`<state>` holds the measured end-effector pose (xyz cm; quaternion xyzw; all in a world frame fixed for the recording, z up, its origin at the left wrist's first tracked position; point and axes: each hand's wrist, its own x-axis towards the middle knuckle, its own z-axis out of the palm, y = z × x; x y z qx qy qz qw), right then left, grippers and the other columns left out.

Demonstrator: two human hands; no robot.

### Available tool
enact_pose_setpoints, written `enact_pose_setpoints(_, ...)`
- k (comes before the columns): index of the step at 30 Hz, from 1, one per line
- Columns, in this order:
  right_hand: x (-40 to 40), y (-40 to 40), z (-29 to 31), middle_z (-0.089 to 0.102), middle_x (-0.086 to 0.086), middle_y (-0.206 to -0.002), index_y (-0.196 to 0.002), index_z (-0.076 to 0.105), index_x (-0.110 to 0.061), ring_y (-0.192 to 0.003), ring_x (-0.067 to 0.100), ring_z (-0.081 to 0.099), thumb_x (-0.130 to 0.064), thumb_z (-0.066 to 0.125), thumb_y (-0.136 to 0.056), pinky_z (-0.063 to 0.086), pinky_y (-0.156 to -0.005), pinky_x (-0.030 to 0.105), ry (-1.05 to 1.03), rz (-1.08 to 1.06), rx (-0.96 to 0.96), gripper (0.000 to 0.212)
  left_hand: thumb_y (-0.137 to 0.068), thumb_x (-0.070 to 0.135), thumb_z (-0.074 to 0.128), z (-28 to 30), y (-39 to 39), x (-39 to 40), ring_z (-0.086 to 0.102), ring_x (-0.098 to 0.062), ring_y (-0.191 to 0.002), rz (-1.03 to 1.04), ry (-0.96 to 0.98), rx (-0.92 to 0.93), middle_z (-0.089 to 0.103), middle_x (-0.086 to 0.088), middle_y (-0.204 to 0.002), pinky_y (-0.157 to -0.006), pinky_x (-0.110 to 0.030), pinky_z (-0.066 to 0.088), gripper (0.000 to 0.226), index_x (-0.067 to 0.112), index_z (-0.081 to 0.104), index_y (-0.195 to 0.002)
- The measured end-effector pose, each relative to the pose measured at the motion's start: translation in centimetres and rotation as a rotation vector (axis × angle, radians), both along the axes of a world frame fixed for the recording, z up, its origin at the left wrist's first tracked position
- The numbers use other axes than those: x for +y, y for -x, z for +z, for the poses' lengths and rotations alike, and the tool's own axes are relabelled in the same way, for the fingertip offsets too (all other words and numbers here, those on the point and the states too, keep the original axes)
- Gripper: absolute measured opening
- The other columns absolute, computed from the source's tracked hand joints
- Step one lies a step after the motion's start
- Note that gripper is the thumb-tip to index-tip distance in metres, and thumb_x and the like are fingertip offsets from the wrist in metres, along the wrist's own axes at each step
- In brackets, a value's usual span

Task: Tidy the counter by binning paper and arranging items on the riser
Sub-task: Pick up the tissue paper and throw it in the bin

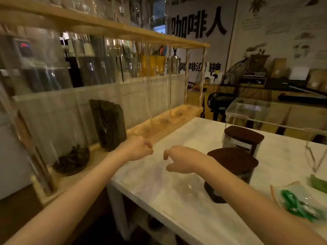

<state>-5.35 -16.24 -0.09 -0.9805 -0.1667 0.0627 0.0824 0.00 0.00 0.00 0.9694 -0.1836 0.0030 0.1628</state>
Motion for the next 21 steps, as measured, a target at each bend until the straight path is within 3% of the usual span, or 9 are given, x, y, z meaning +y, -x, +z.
enact_pose_setpoints(5, -0.1, 0.0, -1.6, 0.049, 0.010, -0.122, -0.121, 0.049, -0.020, -0.108, 0.030, 0.050, -0.011, 0.050, -0.084, 0.035, -0.071, 0.033, 0.169, 0.000, 0.014, 0.038, -0.084, 0.032, 0.053, -3.6, 0.5, 0.5, 0.049, -0.017, -0.119, -0.031, -0.077, 0.148, 0.054, 0.001, -0.134, -0.095, -0.029, 0.038, 0.038, 0.027, 0.055, -0.121)
enact_pose_setpoints(9, -0.4, 0.0, -3.1, 0.052, 0.011, -0.119, -0.116, 0.051, -0.018, -0.104, 0.031, 0.053, -0.008, 0.050, -0.082, 0.035, -0.067, 0.033, 0.193, -0.003, 0.006, 0.035, -0.087, 0.023, 0.048, -5.0, 0.7, 0.3, 0.055, -0.016, -0.112, -0.045, -0.087, 0.088, 0.060, 0.003, -0.128, -0.091, -0.028, 0.043, 0.034, 0.026, 0.059, -0.119)
enact_pose_setpoints(12, -0.3, -0.1, -3.6, 0.056, 0.012, -0.112, -0.108, 0.056, -0.015, -0.097, 0.032, 0.056, -0.007, 0.050, -0.081, 0.035, -0.064, 0.033, 0.132, -0.012, -0.007, 0.029, -0.086, 0.016, 0.049, -5.4, 0.8, 0.6, 0.060, -0.018, -0.104, -0.081, -0.084, 0.024, 0.065, 0.001, -0.121, -0.089, -0.033, 0.051, 0.034, 0.024, 0.061, -0.117)
enact_pose_setpoints(15, -0.2, -0.2, -3.9, 0.060, 0.014, -0.104, -0.096, 0.061, -0.011, -0.089, 0.033, 0.058, -0.004, 0.049, -0.079, 0.036, -0.062, 0.032, 0.050, -0.036, -0.045, 0.022, -0.085, 0.011, 0.052, -6.1, 0.5, 0.9, 0.062, -0.015, -0.101, -0.114, -0.072, -0.066, 0.067, 0.001, -0.119, -0.078, -0.020, 0.046, 0.035, 0.023, 0.062, -0.116)
enact_pose_setpoints(17, -0.2, -0.4, -4.1, 0.062, 0.015, -0.101, -0.092, 0.062, -0.008, -0.088, 0.034, 0.058, -0.002, 0.051, -0.078, 0.039, -0.062, 0.033, -0.006, -0.039, -0.058, 0.019, -0.085, 0.012, 0.053, -6.4, 0.5, 0.9, 0.061, -0.014, -0.101, -0.116, -0.054, -0.121, 0.067, 0.000, -0.117, -0.076, -0.019, 0.043, 0.033, 0.022, 0.062, -0.116)
enact_pose_setpoints(21, -0.2, -1.0, -4.3, 0.067, 0.016, -0.100, -0.090, 0.067, -0.003, -0.091, 0.029, 0.061, 0.000, 0.052, -0.078, 0.046, -0.071, 0.029, -0.149, -0.035, -0.043, 0.020, -0.086, 0.014, 0.052, -6.5, 0.2, 0.8, 0.060, -0.013, -0.099, -0.113, -0.003, -0.170, 0.065, 0.001, -0.116, -0.072, -0.020, 0.043, 0.044, 0.032, 0.049, -0.126)
